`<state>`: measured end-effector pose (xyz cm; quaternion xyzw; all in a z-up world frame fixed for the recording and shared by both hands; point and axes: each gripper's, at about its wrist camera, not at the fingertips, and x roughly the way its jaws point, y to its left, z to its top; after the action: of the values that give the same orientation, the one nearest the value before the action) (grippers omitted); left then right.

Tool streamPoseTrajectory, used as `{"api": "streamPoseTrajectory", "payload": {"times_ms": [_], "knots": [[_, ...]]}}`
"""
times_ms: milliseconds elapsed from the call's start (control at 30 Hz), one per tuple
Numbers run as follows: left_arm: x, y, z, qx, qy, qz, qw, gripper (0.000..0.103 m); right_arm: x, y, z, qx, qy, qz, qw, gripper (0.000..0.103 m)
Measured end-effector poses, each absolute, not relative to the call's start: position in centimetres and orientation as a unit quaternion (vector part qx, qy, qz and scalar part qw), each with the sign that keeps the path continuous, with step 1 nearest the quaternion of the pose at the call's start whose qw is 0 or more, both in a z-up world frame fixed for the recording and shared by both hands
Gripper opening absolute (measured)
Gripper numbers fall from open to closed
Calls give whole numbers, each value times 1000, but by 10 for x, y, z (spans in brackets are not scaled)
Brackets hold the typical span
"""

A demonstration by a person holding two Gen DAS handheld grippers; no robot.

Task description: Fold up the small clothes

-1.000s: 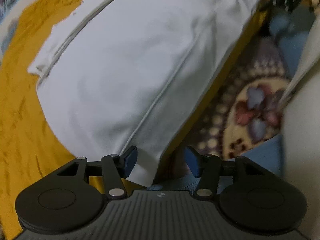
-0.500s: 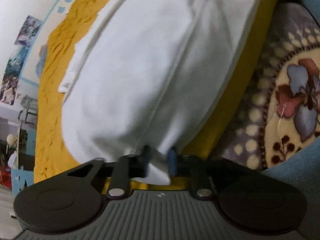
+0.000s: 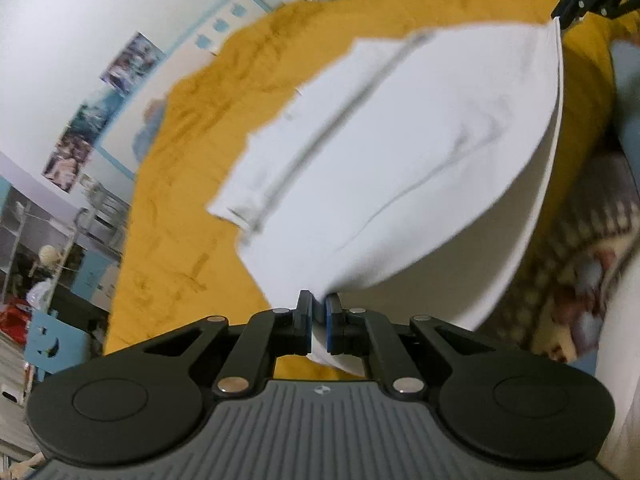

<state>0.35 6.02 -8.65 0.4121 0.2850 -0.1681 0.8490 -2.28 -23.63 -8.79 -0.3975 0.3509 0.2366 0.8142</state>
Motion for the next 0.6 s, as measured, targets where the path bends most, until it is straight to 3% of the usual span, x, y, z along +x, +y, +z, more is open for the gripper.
{"api": "streamPoseTrajectory", "payload": {"times_ms": [267,600], "knots": [[27,65,-50,383,302,-232,842,6,3,-240,-21,-400,295,200,844,0],[13,69,-138,358,441,-322,757,2,1,-243,-44,-390,334,238,824,0]]}}
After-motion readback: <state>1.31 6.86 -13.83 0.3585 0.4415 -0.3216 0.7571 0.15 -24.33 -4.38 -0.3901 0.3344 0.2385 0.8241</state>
